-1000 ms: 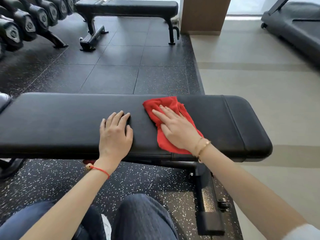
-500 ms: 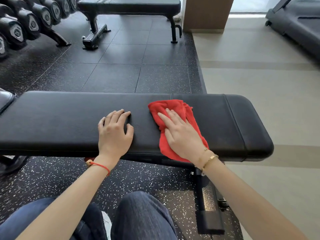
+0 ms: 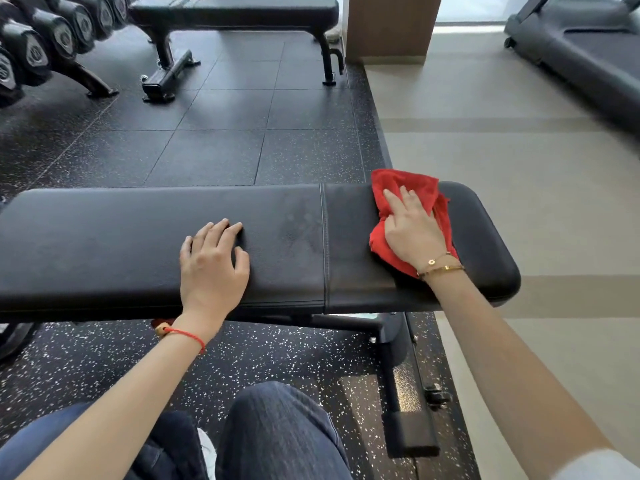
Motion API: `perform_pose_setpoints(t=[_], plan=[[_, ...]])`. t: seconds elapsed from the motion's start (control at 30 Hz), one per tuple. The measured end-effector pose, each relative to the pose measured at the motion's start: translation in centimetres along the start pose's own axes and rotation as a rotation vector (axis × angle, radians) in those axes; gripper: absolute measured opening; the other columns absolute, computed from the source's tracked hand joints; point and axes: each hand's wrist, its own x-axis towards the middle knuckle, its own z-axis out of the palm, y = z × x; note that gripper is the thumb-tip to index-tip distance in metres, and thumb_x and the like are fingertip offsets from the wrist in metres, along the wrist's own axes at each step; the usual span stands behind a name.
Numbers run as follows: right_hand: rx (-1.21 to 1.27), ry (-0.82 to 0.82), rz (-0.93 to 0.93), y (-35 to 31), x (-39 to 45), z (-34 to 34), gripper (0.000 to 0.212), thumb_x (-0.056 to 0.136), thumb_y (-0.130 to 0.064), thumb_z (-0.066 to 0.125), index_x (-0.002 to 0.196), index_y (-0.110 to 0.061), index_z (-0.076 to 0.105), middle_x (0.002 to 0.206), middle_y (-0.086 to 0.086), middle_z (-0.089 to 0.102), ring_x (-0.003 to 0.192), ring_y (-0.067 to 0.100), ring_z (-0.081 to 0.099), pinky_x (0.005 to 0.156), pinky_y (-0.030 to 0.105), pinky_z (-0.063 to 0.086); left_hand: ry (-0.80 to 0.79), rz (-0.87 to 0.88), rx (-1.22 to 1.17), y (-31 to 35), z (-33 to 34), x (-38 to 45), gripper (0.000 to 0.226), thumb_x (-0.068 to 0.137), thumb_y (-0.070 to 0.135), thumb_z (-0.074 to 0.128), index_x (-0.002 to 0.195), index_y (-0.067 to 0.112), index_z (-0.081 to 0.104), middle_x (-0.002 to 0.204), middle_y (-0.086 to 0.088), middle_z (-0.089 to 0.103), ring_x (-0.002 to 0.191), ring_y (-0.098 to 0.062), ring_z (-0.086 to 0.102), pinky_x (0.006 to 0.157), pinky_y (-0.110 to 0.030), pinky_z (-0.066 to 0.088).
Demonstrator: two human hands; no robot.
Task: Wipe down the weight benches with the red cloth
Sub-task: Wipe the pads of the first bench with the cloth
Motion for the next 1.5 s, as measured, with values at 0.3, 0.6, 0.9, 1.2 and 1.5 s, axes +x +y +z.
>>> perform_pose_setpoints(t=[0.3,0.6,0.9,1.2,1.5], plan=[[0.088,0.051,0.161,6.0,-4.5,-1.3,0.057,0.097,-0.014,0.035,0.153,-0.024,0.025,0.161,0.008,0.017,0.15,0.022,0.011,0.12,0.039,0.01,0.003,0.018,-0.002,-0.4,0.0,-0.1,0.042,0.095,0.019,0.051,0.137,0.015,0.055,0.146,-0.008,0.051,0.14,-0.027,0.04,0.119,-0.05,0.023],[0.098,0.046,0.173,3.5,2.9,-1.0,0.054,0.098,-0.014,0.034,0.152,-0.012,0.026,0.159,0.019,0.017,0.149,0.028,0.015,0.12,0.042,0.012,0.009,0.002,0.004,0.1,0.1,-0.1,0.042,0.094,0.017,0.052,0.136,0.013,0.056,0.145,-0.01,0.052,0.139,-0.029,0.041,0.118,-0.053,0.023],[0.036,-0.04,-0.411,-12.1,-0.1,3.2,0.056,0.098,-0.019,0.035,0.152,-0.012,0.026,0.16,0.013,0.019,0.148,0.024,0.018,0.12,0.04,0.013,-0.025,0.008,0.009,-0.1,-0.1,-0.1,0.047,0.095,0.025,0.041,0.139,0.013,0.054,0.149,-0.008,0.047,0.142,-0.027,0.037,0.12,-0.05,0.02],[0.119,-0.137,-0.366,-14.2,2.7,3.3,0.056,0.099,-0.017,0.032,0.154,-0.018,0.019,0.163,0.009,0.01,0.151,0.021,0.008,0.122,0.041,0.008,0.019,-0.037,0.013,-4.2,-2.5,0.9,0.036,0.092,0.018,0.056,0.127,0.009,0.062,0.136,-0.01,0.059,0.131,-0.029,0.047,0.112,-0.049,0.034],[0.127,-0.183,-0.667,-20.2,-0.7,4.8,0.058,0.098,-0.018,0.037,0.153,-0.022,0.022,0.162,0.005,0.014,0.15,0.019,0.013,0.122,0.038,0.009,0.034,-0.131,0.054,-9.2,-3.4,2.7,0.038,0.093,0.017,0.054,0.13,0.012,0.059,0.139,-0.01,0.056,0.134,-0.03,0.044,0.115,-0.051,0.028]])
